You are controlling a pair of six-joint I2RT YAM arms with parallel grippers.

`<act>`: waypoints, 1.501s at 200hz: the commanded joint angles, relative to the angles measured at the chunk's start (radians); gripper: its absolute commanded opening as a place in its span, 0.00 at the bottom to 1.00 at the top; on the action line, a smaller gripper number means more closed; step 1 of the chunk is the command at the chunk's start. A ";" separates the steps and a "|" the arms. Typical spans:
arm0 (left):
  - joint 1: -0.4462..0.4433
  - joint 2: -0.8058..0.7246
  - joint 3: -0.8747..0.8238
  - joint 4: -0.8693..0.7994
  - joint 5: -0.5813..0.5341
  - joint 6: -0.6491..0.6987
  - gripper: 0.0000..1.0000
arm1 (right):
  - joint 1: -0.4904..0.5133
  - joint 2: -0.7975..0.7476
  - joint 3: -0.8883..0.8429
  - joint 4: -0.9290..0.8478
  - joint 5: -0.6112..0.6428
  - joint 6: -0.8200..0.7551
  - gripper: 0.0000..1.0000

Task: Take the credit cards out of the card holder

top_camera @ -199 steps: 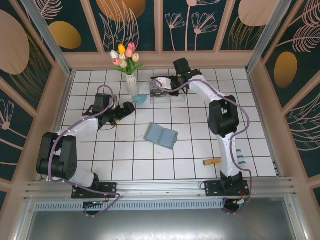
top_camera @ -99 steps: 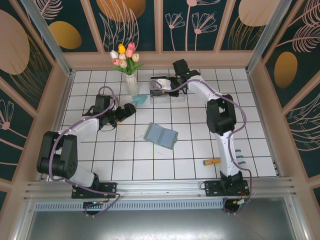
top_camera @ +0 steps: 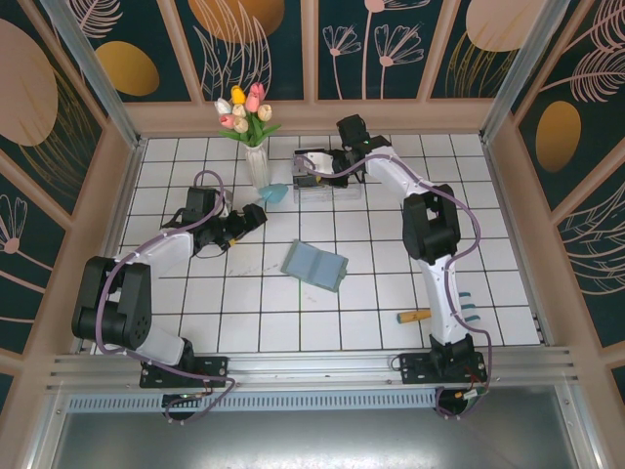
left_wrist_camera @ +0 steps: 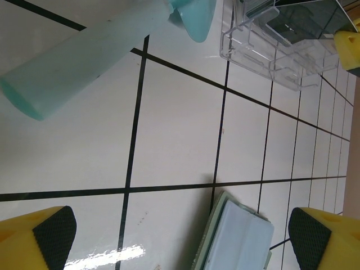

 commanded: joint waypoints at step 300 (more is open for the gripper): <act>-0.292 -0.059 -0.054 0.048 0.010 0.014 0.67 | 0.116 -0.925 -1.160 0.617 0.254 1.755 0.37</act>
